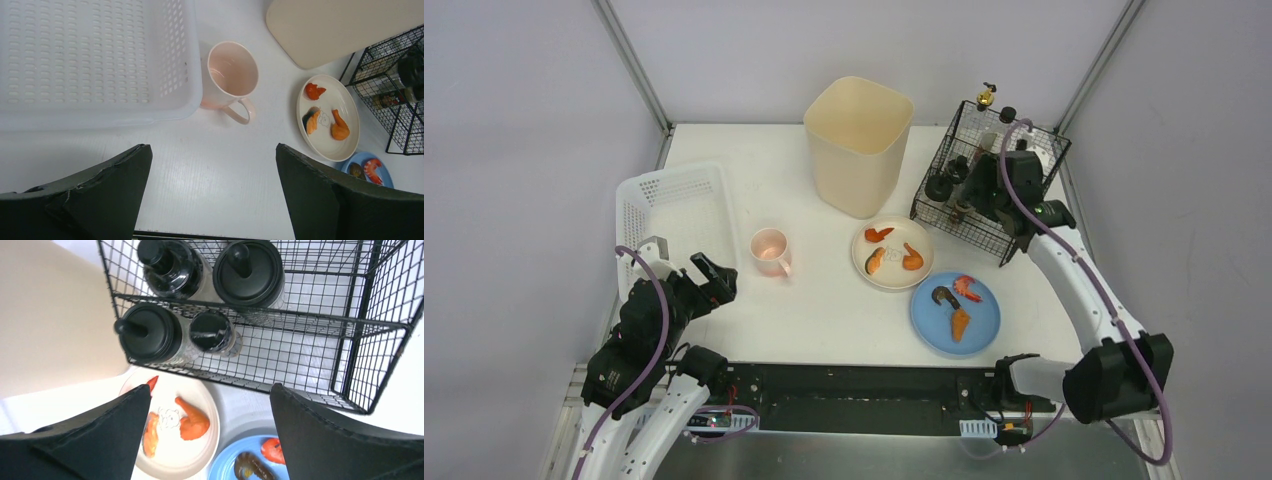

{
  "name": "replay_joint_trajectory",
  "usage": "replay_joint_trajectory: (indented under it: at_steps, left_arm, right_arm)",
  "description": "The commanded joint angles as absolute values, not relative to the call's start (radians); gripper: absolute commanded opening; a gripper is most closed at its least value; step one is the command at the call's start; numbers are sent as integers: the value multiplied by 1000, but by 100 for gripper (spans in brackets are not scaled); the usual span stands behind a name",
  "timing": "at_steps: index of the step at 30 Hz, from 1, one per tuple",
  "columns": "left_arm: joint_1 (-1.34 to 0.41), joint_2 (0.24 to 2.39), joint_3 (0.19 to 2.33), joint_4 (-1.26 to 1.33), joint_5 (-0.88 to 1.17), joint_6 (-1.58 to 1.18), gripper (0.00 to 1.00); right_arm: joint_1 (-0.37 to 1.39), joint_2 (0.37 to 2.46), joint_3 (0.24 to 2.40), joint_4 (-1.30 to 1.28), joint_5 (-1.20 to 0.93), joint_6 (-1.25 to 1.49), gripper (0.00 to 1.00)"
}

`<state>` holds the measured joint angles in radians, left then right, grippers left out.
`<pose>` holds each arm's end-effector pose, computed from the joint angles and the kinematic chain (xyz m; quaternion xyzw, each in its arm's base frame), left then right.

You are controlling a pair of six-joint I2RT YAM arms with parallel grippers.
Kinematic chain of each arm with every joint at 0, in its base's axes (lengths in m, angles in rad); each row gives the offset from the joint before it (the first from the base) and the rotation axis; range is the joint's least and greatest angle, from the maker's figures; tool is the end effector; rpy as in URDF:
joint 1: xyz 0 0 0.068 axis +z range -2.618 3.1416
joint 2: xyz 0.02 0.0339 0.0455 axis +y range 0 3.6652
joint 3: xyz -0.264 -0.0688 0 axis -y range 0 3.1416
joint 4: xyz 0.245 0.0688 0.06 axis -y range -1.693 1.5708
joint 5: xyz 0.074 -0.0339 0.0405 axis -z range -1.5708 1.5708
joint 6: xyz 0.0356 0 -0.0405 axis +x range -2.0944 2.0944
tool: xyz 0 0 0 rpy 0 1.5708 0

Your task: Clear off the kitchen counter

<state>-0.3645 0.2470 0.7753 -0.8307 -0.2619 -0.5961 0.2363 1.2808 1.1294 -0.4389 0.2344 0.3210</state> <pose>0.0489 -0.0088 0.3211 -0.1691 0.7844 -0.1781 0.5696 0.2800 0.0589 0.3284 0.0921 0.8730 0.0294 0.4780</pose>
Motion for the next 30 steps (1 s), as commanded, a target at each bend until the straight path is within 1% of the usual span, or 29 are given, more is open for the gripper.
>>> replay_joint_trajectory:
  at_steps: [1, 2, 7, 10, 14, 17, 21, 26, 30]
  left_arm:
    - [-354, 255, 788, -827, -255, -612, 99]
    - [-354, 254, 788, -828, -255, -612, 100]
    - [-354, 256, 788, -827, -255, -611, 100]
    - [-354, 257, 788, -827, -255, -611, 100]
    - [-355, 259, 788, -828, -255, -611, 100]
    - [-354, 261, 788, -828, -253, -611, 100]
    - [-355, 259, 788, -827, -253, -611, 100]
    - [-355, 255, 787, -828, -252, -610, 100]
    - [-354, 252, 789, -827, -246, -610, 100]
  right_arm:
    - [236, 1159, 1115, -484, 151, 322, 98]
    - [235, 1137, 1115, -494, 132, 329, 99]
    - [236, 1017, 1098, -523, -26, 333, 99]
    - [240, 945, 1075, -537, -68, 350, 99]
    - [246, 862, 1024, -563, -21, 453, 99]
    - [245, 837, 993, -607, -23, 582, 100]
    - [243, 871, 1010, -655, -122, 513, 99]
    - [227, 946, 1007, -744, -48, 516, 100]
    - [223, 945, 969, -811, 131, 540, 99]
